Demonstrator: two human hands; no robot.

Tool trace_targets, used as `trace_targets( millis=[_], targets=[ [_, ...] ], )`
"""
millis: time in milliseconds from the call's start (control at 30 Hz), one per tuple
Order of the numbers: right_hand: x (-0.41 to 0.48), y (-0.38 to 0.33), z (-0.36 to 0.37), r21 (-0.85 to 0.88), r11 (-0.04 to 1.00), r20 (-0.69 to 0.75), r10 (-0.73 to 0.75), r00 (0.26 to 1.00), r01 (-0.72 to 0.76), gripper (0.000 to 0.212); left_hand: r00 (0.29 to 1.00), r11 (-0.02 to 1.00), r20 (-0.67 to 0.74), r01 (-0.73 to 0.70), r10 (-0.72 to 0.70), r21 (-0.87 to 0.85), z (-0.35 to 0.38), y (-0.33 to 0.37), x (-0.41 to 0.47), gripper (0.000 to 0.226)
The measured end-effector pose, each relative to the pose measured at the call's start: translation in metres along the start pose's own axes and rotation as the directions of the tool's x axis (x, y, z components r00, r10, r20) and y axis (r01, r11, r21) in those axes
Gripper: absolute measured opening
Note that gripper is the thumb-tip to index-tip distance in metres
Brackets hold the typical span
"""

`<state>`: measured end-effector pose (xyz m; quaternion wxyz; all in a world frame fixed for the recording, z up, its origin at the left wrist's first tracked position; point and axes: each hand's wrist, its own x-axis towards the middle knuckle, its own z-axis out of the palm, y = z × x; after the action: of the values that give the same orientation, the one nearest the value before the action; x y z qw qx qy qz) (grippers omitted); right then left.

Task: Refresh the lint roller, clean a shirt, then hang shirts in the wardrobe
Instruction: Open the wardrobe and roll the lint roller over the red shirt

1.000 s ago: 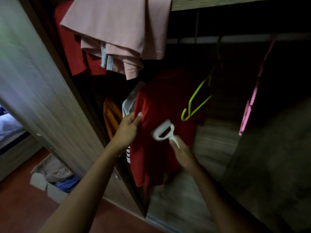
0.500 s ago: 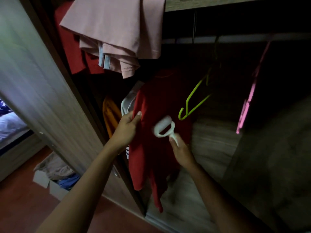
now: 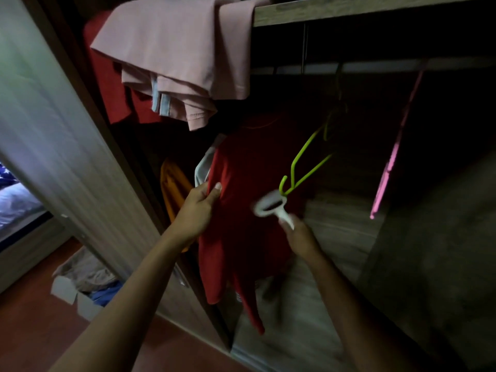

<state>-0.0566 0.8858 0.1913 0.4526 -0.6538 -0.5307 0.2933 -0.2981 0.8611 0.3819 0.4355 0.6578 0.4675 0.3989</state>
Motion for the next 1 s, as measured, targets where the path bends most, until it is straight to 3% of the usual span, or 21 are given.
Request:
trace_targets(
  millis=[200,400,567,767,867,1000],
  targets=[
    [0.044,-0.076,-0.058,0.196,0.974,-0.153,-0.084,0.985,0.113,0.032,0.999,1.0,0.033,0.014,-0.015,0.023,0.006,0.003,0.0,0.038],
    [0.052,-0.076,-0.052,0.312,0.947,-0.095,-0.042,0.995,0.07,0.027,0.999,0.999,0.037,0.012,-0.013,0.034,0.003,0.002,0.0,0.04],
    [0.035,0.005,-0.011,0.147,0.979,0.101,0.13,0.986,-0.144,0.027,0.998,0.999,0.054,0.021,-0.023,0.041,0.003,0.003,-0.003,0.038],
    [-0.004,0.074,0.008,-0.095,0.929,0.343,0.367,0.864,-0.357,0.035,0.998,0.999,0.056,0.034,-0.034,0.002,0.001,0.008,-0.005,0.036],
    [-0.008,0.063,0.006,-0.029,0.936,0.283,0.345,0.895,-0.351,0.029,0.998,0.998,0.041,0.041,-0.039,-0.05,0.001,0.008,-0.005,0.035],
    [0.021,0.027,-0.009,0.214,0.945,0.051,0.242,0.969,-0.248,0.029,0.998,0.996,0.042,0.048,-0.045,-0.074,0.002,0.007,-0.006,0.035]
  ],
)
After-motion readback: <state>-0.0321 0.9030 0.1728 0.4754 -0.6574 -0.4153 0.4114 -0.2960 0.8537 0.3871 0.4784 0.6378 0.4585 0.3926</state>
